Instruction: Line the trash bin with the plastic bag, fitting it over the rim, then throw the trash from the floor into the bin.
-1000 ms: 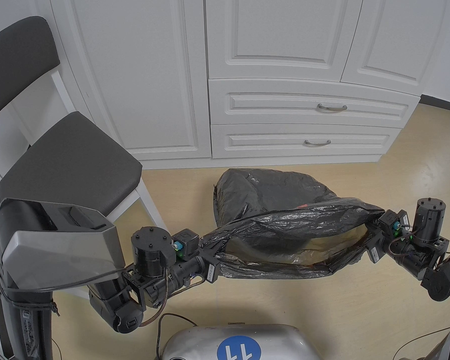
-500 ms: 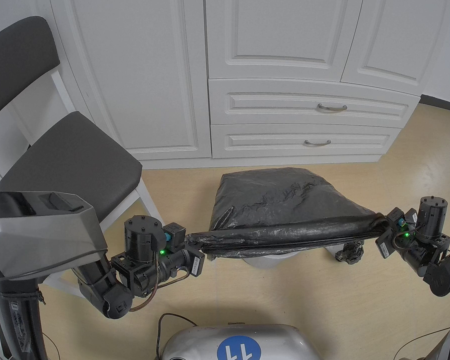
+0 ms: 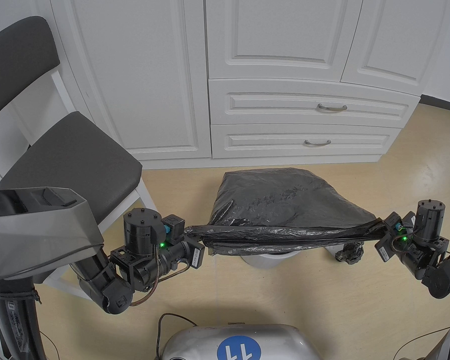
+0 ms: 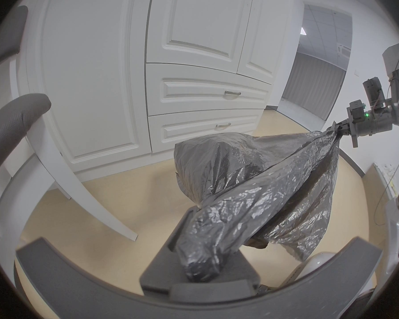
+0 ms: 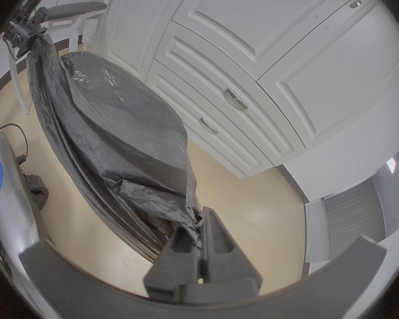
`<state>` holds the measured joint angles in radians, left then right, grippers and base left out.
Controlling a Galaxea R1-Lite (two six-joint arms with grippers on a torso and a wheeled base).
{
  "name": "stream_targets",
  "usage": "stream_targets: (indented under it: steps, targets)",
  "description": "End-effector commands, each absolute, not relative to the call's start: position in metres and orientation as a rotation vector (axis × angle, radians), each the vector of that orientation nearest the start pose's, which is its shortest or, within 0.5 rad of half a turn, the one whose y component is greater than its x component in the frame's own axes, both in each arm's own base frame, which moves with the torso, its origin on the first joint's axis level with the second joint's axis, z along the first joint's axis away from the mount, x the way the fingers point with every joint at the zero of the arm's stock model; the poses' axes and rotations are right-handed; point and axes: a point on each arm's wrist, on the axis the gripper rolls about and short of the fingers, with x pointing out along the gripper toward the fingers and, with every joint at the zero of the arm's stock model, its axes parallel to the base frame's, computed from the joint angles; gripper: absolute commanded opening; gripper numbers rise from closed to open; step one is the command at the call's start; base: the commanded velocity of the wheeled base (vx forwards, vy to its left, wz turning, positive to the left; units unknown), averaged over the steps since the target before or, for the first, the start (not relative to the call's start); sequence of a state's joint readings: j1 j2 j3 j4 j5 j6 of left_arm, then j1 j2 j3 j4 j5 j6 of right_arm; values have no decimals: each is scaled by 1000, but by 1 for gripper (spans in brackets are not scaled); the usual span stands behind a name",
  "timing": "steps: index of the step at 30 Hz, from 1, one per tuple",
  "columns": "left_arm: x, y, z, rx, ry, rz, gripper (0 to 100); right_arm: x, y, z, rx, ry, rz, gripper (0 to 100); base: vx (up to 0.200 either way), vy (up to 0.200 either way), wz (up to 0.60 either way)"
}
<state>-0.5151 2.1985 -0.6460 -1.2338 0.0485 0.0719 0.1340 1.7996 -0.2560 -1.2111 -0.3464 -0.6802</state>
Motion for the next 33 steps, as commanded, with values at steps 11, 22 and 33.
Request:
stream_targets:
  steps: [11, 22, 33]
  targets:
    - [303, -182, 33, 147, 263, -613, 0, 260, 44, 85, -784, 213, 200, 0, 0, 0, 0]
    - [286, -204, 25, 126, 215, -780, 0, 279, 56, 54, -821, 90, 334, 0, 0, 0, 0]
    - [281, -218, 33, 72, 118, -802, 0, 257, 95, 74, -689, 0, 456, 0, 0, 0, 0]
